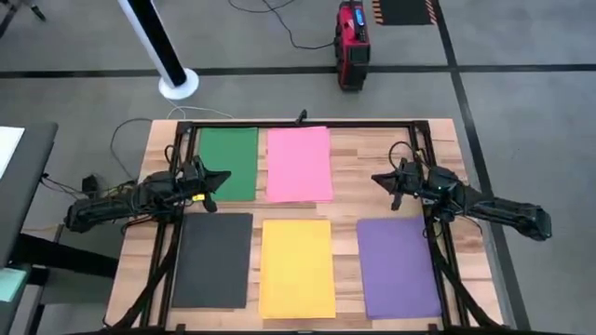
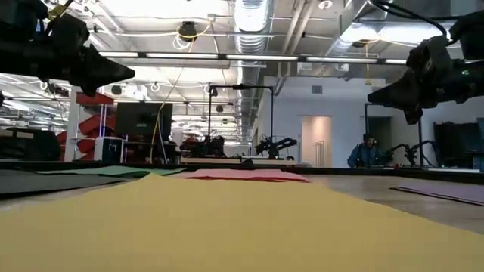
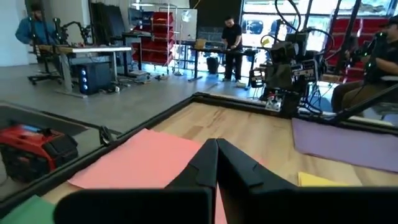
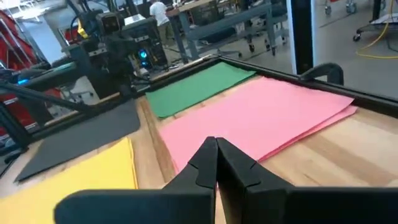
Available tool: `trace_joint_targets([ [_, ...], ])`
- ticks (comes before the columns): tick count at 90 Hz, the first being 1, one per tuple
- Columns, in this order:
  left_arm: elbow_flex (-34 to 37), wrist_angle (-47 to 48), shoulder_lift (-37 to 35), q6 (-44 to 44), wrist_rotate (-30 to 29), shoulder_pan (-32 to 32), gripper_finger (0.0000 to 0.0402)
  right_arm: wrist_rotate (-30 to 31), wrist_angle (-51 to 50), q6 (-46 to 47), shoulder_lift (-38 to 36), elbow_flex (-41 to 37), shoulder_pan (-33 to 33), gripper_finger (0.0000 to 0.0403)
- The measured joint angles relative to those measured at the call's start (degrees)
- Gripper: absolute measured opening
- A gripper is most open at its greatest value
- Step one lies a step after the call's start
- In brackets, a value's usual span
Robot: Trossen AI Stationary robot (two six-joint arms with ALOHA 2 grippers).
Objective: Organize paper
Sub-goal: Return to Home Position
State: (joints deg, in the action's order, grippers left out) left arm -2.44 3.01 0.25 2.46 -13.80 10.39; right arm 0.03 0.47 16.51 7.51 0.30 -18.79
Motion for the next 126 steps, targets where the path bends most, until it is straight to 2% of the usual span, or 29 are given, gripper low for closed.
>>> trace_joint_targets([
  [12,0.04,0.0,0.0,-1.91,-1.35,0.0,0.0,0.08,0.0,0.04,0.0,0.0,-0.02,0.0],
  [51,0.04,0.07,0.0,5.13,-3.97,0.0,0.0,0.8,0.13,0.39,-0.02,-0.02,0.03,0.0],
  [72,0.04,0.08,0.0,1.14,-3.43,0.0,0.0,1.13,0.17,0.55,-0.02,-0.02,0.02,0.0],
  [126,0.04,0.04,0.0,0.78,-3.32,0.0,0.0,1.23,0.17,0.52,-0.02,-0.02,0.02,0.0],
])
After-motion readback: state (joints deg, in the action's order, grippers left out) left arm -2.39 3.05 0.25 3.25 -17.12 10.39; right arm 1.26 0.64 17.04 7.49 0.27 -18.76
